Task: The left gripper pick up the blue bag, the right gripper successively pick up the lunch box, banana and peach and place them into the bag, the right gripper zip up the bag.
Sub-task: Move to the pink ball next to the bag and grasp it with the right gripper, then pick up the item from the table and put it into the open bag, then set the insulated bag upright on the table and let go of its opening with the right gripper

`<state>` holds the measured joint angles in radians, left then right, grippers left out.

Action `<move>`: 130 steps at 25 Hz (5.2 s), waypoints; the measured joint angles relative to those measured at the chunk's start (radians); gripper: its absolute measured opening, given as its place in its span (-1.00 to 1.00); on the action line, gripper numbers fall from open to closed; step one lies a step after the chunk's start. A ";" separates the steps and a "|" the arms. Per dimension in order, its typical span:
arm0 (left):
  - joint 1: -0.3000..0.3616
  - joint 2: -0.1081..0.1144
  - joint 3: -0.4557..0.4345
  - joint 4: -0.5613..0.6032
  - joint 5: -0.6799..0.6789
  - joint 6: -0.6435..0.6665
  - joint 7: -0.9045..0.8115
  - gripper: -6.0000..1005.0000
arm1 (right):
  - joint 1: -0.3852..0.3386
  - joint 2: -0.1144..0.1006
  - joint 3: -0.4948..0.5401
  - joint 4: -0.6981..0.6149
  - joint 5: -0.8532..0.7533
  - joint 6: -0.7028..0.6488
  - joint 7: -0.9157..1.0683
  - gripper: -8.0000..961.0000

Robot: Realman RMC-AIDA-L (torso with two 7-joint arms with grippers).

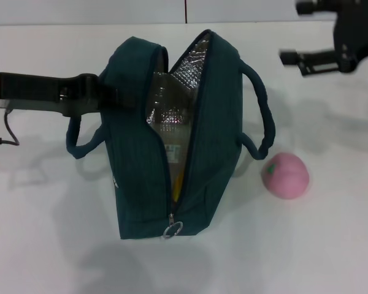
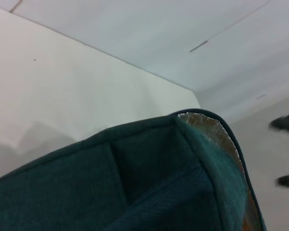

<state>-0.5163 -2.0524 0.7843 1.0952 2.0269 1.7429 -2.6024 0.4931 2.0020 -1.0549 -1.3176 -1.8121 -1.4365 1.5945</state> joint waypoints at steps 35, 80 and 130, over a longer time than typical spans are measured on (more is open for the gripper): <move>-0.021 0.009 -0.008 -0.054 0.001 -0.009 0.035 -0.90 | 0.347 0.012 -0.231 0.264 -0.664 -0.193 0.693 0.64; -0.025 0.008 -0.008 -0.066 -0.004 -0.010 0.043 -0.90 | 0.273 0.002 0.161 0.005 -0.778 -0.255 0.687 -0.61; -0.026 0.003 -0.004 -0.064 -0.034 -0.008 0.052 -0.90 | 0.381 0.008 -0.069 0.363 -0.098 -0.027 0.332 0.36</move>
<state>-0.5425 -2.0491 0.7806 1.0308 1.9931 1.7349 -2.5502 0.8745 2.0103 -1.1235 -0.9547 -1.9097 -1.4638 1.9261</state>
